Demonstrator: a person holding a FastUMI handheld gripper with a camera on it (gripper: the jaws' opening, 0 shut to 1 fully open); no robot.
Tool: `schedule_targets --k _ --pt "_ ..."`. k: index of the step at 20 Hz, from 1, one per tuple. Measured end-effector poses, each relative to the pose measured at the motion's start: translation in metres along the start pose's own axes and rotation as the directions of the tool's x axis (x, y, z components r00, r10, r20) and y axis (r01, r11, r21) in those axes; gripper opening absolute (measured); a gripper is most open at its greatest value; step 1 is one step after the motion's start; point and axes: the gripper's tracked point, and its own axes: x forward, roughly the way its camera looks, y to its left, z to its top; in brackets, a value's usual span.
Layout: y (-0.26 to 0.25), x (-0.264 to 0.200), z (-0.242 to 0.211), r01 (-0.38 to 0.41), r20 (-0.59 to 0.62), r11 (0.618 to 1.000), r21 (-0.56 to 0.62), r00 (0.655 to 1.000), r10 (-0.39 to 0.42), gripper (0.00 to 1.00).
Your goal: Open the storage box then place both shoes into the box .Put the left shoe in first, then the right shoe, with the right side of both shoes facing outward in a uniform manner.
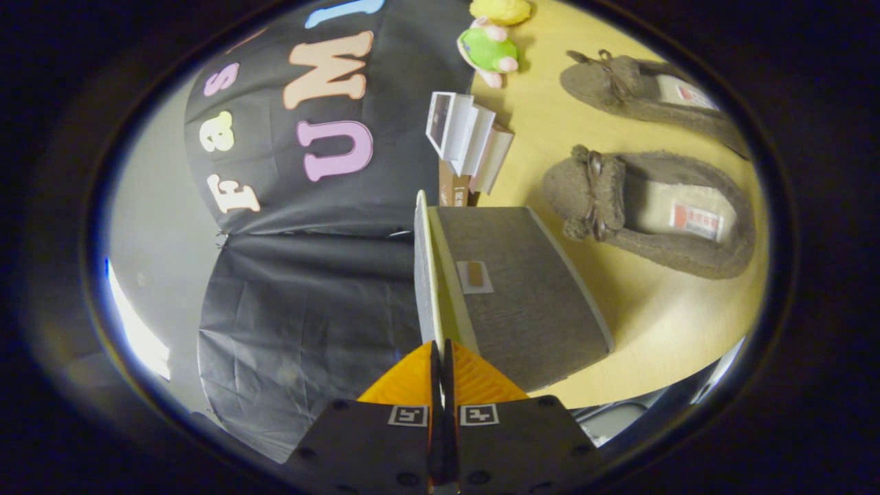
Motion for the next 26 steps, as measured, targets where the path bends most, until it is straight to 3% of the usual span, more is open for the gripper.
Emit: schedule_targets --k 4,9,14,22,26 --pt "0.038 -0.002 -0.006 -0.033 0.008 0.993 -0.110 0.999 0.034 0.03" --pt "0.089 0.010 -0.029 -0.063 -0.022 0.958 -0.281 0.998 0.059 0.03" --pt "0.133 0.035 -0.064 -0.111 -0.091 0.928 -0.357 0.992 0.083 0.03" --pt "0.167 0.088 -0.150 -0.153 -0.227 0.828 -0.540 0.973 0.032 0.03" --pt "0.164 0.104 -0.177 -0.162 -0.269 0.811 -0.563 0.963 0.007 0.03"
